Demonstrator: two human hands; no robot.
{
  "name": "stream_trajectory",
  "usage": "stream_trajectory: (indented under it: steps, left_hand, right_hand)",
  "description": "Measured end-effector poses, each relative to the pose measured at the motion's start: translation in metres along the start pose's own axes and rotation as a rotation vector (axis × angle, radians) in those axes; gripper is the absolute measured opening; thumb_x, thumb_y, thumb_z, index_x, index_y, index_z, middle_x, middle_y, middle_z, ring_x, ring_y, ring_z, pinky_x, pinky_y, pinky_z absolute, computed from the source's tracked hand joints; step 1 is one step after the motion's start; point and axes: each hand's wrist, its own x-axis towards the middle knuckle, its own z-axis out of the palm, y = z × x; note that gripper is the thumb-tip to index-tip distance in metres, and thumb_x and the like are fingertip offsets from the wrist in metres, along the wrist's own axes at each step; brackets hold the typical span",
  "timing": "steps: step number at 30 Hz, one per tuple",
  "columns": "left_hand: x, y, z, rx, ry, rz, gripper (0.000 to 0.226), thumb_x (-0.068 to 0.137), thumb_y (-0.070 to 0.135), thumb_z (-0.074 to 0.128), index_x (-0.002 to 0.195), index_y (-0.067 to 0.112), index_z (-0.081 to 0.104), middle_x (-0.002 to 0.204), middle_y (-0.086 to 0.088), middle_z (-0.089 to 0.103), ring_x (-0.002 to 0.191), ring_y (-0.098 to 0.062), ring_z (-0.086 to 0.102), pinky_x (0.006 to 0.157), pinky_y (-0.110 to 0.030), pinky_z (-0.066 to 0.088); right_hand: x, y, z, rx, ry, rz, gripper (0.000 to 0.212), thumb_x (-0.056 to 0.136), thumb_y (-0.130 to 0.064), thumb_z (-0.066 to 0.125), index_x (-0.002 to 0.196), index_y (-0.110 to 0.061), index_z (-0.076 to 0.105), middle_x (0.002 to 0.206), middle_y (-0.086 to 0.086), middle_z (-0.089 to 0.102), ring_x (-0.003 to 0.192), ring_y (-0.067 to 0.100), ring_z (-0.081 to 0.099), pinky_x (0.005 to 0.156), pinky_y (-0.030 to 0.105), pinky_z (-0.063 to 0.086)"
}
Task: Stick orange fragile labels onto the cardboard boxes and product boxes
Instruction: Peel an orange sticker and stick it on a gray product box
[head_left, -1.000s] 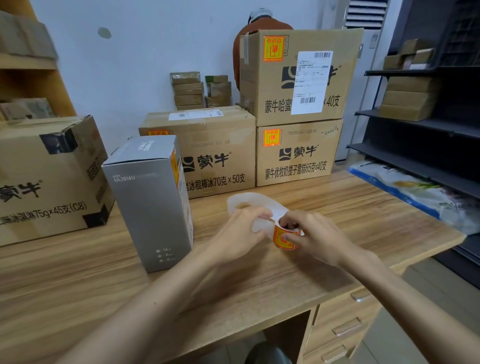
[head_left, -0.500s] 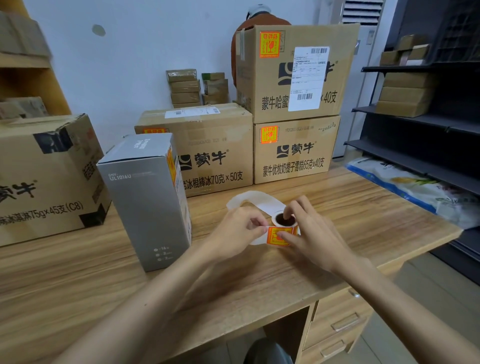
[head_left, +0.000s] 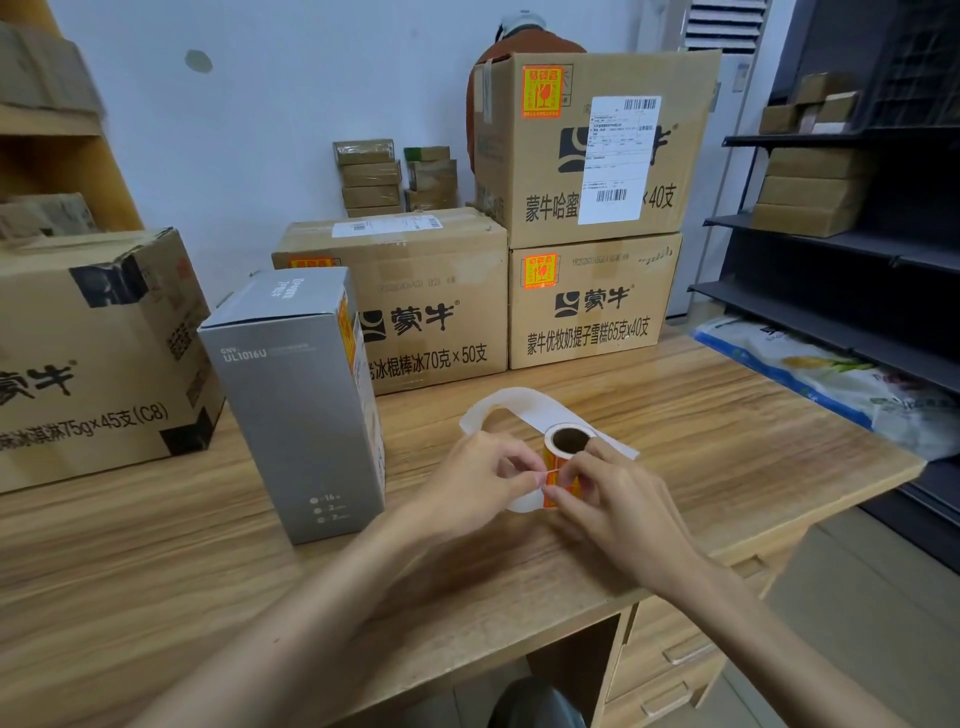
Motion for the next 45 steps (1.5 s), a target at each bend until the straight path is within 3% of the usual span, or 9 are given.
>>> stream_trajectory:
  steps: [4, 10, 14, 23, 27, 31, 35, 45]
  left_hand:
    - [-0.002, 0.001, 0.000, -0.030, -0.039, 0.021, 0.015, 0.098, 0.019, 0.066, 0.103, 0.015, 0.079, 0.098, 0.002, 0.066, 0.058, -0.004, 0.053, 0.043, -0.010, 0.037]
    - [-0.003, -0.003, 0.002, -0.090, -0.073, 0.030, 0.016, 0.099, 0.015, 0.064, 0.105, 0.015, 0.079, 0.093, 0.007, 0.064, 0.060, -0.012, 0.055, 0.043, -0.011, 0.038]
    - [-0.004, -0.005, 0.004, -0.168, -0.091, 0.003, 0.016, 0.099, 0.015, 0.064, 0.104, 0.014, 0.079, 0.091, 0.001, 0.065, 0.058, -0.011, 0.053, 0.041, -0.019, 0.038]
    - [-0.002, -0.005, 0.006, -0.157, -0.067, 0.029, 0.016, 0.099, 0.015, 0.065, 0.104, 0.015, 0.080, 0.087, 0.010, 0.062, 0.055, -0.003, 0.051, 0.044, -0.012, 0.038]
    - [0.000, -0.007, 0.007, -0.125, -0.048, 0.038, 0.014, 0.098, 0.018, 0.067, 0.101, 0.020, 0.080, 0.086, 0.012, 0.063, 0.058, 0.000, 0.054, 0.047, -0.014, 0.040]
    - [0.003, -0.013, 0.008, -0.077, -0.024, 0.054, 0.012, 0.095, 0.026, 0.070, 0.097, 0.031, 0.080, 0.088, 0.014, 0.066, 0.064, -0.002, 0.054, 0.060, -0.023, 0.046]
    - [0.003, -0.012, 0.007, -0.042, -0.013, 0.071, 0.011, 0.094, 0.027, 0.071, 0.096, 0.030, 0.081, 0.089, 0.013, 0.066, 0.070, -0.001, 0.052, 0.069, -0.024, 0.044]
    - [0.002, -0.013, 0.007, -0.055, 0.037, 0.099, 0.007, 0.089, 0.024, 0.076, 0.093, 0.025, 0.082, 0.086, 0.012, 0.066, 0.065, 0.001, 0.051, 0.068, -0.023, 0.042]
  right_hand:
    - [-0.001, 0.005, -0.001, 0.133, -0.027, 0.029, 0.020, 0.087, -0.047, 0.069, 0.084, -0.027, 0.067, 0.085, -0.015, 0.053, 0.076, 0.003, 0.055, 0.065, 0.030, 0.045]
    - [0.000, 0.009, 0.002, 0.247, -0.006, 0.065, 0.021, 0.087, -0.042, 0.071, 0.080, -0.023, 0.068, 0.082, -0.011, 0.057, 0.075, 0.007, 0.055, 0.067, 0.036, 0.046]
    - [0.000, 0.010, 0.003, 0.306, -0.021, 0.084, 0.020, 0.087, -0.040, 0.072, 0.078, -0.022, 0.069, 0.081, -0.009, 0.058, 0.072, 0.009, 0.053, 0.067, 0.039, 0.046]
    - [0.001, 0.011, 0.003, 0.305, -0.024, 0.083, 0.016, 0.089, -0.035, 0.071, 0.079, -0.023, 0.071, 0.079, -0.010, 0.057, 0.070, 0.007, 0.052, 0.063, 0.031, 0.042]
    - [0.001, 0.011, 0.002, 0.315, -0.027, 0.101, 0.015, 0.088, -0.038, 0.071, 0.079, -0.026, 0.073, 0.081, -0.008, 0.062, 0.068, 0.006, 0.052, 0.061, 0.032, 0.043]
    - [0.002, 0.011, 0.001, 0.336, -0.019, 0.120, 0.014, 0.086, -0.038, 0.072, 0.077, -0.027, 0.074, 0.082, -0.007, 0.066, 0.064, 0.003, 0.052, 0.059, 0.029, 0.041]
    - [0.002, 0.010, 0.000, 0.321, -0.018, 0.112, 0.014, 0.087, -0.038, 0.073, 0.076, -0.029, 0.073, 0.082, -0.009, 0.067, 0.067, 0.002, 0.053, 0.058, 0.026, 0.039]
    - [0.003, 0.008, 0.001, 0.340, -0.015, 0.100, 0.008, 0.087, -0.036, 0.074, 0.082, -0.031, 0.076, 0.084, -0.012, 0.067, 0.067, 0.000, 0.054, 0.060, 0.025, 0.036]
